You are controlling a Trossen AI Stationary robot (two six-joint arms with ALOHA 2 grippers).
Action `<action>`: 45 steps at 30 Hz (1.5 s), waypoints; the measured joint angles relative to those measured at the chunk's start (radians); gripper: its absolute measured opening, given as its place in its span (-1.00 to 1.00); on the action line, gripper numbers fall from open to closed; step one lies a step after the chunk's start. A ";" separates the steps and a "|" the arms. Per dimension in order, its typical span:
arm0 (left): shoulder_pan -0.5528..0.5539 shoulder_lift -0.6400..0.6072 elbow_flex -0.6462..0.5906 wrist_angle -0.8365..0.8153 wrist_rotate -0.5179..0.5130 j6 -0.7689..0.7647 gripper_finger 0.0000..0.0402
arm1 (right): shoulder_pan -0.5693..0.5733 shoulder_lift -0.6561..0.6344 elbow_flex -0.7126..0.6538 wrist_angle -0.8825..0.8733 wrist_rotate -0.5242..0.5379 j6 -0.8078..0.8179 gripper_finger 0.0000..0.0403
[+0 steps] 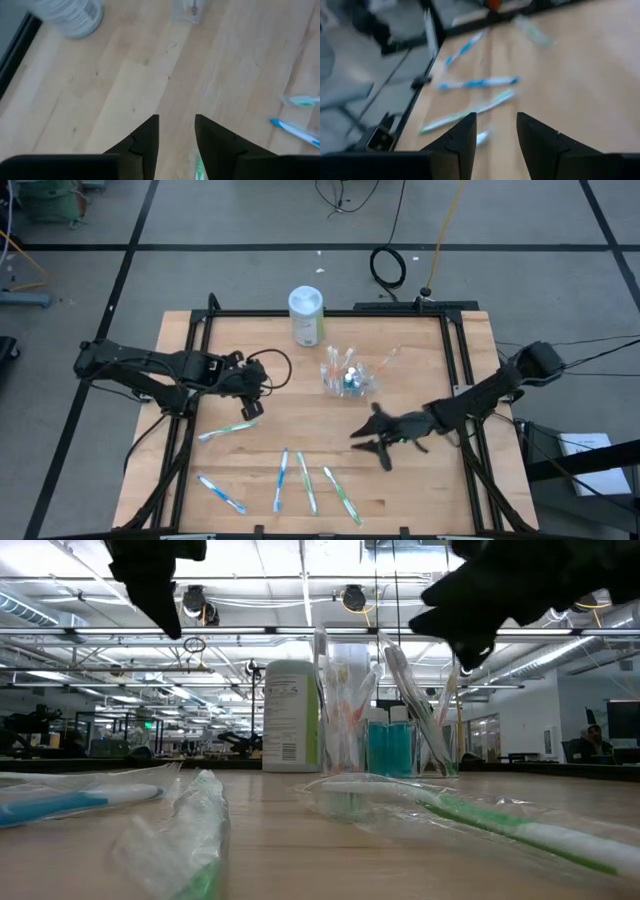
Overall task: Pick & Place toothbrushing station
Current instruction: Put the green toothbrush into the transparent organizer
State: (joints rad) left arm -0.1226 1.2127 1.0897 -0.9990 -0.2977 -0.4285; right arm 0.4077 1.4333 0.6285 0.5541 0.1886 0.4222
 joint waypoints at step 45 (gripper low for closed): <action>0.002 0.108 0.000 0.057 0.031 0.004 -0.52 | 0.082 0.529 0.447 -0.346 -0.141 0.300 -0.95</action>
State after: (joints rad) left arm -0.1204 1.3212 1.0897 -0.9418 -0.2666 -0.4240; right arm 0.4899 1.9625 1.0751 0.2077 0.0471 0.7219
